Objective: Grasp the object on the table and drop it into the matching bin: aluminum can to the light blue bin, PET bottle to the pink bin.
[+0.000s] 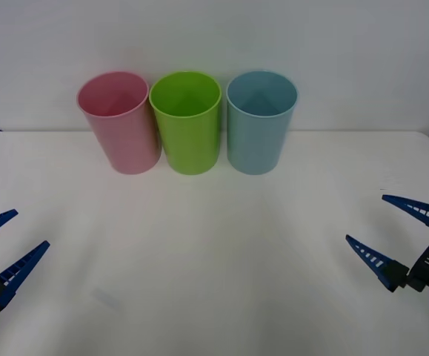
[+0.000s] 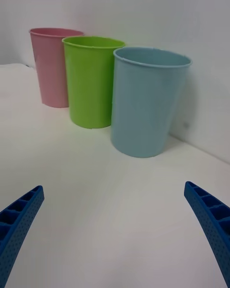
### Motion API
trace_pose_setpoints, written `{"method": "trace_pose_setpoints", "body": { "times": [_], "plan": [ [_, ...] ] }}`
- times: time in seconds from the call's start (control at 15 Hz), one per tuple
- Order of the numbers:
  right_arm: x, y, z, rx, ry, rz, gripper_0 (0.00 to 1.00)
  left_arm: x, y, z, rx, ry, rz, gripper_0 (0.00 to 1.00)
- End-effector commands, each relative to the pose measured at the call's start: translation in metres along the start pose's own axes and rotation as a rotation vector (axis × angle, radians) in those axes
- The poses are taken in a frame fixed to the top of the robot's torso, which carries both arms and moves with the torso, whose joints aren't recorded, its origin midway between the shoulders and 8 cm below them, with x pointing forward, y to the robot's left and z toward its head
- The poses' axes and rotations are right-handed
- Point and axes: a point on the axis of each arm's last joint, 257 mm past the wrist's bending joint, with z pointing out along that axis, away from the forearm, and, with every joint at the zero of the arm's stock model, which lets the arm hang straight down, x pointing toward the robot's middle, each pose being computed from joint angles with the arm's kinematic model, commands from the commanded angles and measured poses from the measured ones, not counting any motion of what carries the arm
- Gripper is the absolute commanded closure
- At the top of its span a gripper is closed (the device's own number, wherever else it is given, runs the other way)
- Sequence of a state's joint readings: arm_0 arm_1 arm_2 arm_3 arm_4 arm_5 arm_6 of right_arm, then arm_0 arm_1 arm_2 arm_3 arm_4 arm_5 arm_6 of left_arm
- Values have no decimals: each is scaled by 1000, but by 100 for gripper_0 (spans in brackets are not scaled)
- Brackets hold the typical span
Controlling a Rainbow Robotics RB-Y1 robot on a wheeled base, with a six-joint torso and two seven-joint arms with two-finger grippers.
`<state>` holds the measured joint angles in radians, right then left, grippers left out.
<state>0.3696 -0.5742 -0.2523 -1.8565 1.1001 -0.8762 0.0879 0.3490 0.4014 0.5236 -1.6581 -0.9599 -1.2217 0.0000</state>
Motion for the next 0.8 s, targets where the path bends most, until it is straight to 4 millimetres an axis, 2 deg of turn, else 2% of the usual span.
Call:
{"method": "trace_pose_setpoints", "body": {
  "times": [0.07, 0.4, 0.8],
  "plan": [
    [7, 8, -15, -9, 8, 17, 0, 0, 0, 0, 0, 0, 0, 0],
    [23, 19, -38, -3, 34, 60, 0, 0, 0, 0, 0, 0, 0, 0],
    [29, 24, -47, -3, 52, 74, 0, 0, 0, 0, 0, 0, 0, 0]
  ]
}}
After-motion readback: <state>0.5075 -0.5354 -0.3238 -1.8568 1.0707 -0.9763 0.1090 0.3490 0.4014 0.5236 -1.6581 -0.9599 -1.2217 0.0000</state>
